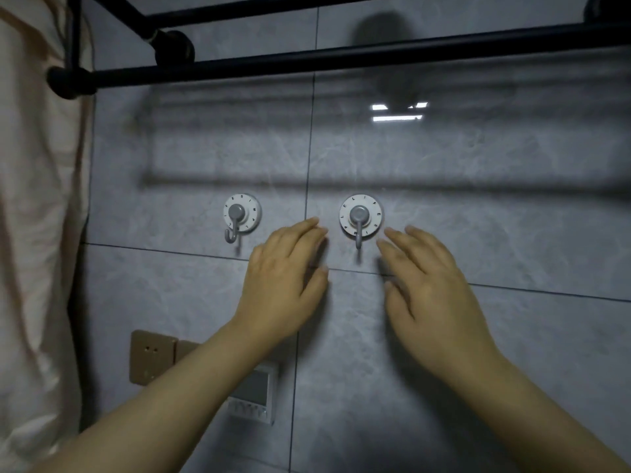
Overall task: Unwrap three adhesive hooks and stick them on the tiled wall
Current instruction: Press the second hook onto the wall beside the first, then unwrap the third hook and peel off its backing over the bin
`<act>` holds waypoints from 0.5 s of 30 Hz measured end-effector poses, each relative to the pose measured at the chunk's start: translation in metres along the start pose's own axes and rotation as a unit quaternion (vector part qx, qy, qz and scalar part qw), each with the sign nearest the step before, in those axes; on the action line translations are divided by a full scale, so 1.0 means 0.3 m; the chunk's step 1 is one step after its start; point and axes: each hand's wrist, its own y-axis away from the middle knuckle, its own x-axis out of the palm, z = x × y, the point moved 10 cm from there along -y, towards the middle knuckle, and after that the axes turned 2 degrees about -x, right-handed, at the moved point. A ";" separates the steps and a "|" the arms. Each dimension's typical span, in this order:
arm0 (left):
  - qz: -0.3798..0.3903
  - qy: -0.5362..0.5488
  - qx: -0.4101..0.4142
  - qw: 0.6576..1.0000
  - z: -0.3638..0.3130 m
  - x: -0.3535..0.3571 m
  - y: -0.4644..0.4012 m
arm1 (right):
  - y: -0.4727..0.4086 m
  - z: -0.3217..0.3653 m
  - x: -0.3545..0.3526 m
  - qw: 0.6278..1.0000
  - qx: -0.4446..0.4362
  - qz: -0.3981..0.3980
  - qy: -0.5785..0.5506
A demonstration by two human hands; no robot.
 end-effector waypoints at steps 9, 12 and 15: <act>0.016 0.305 -0.238 0.922 0.207 0.003 0.453 | 0.282 0.077 0.248 0.869 0.189 -0.102 -0.445; 0.002 0.352 -0.342 0.872 0.323 0.020 0.659 | 0.410 0.119 0.459 0.798 0.282 -0.059 -0.529; -0.011 0.353 -0.437 0.828 0.434 0.029 0.862 | 0.535 0.226 0.650 0.746 0.329 0.001 -0.580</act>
